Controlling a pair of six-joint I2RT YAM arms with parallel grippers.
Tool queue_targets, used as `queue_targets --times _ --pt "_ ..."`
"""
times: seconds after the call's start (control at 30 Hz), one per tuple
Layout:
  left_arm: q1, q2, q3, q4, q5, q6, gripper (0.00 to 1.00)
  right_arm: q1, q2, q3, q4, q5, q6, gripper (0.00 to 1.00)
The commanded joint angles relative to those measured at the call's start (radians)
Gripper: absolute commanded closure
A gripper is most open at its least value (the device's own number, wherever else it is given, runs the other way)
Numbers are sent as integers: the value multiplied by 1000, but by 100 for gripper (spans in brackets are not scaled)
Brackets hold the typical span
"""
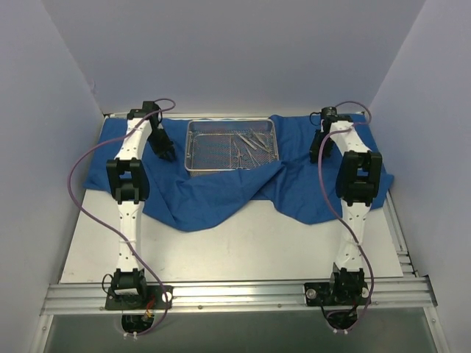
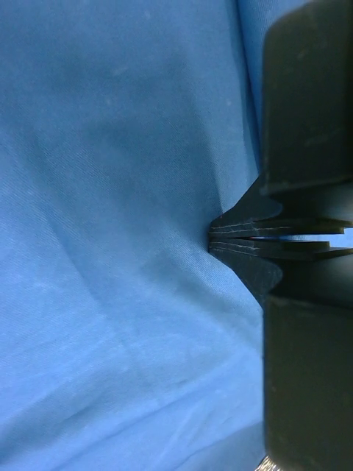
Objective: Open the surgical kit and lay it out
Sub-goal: Smooth out the surgical kit at the center of the board.
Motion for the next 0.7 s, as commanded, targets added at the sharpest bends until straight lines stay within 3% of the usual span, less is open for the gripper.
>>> queue_targets --times 0.0,0.23,0.67 --pt "23 115 55 57 61 -54 70 4 186 54 -1 69 25 100" --pt "92 243 202 93 194 -135 76 -42 236 128 -33 63 74 100" --pt "138 278 230 132 268 -120 76 -106 83 -220 48 78 70 100"
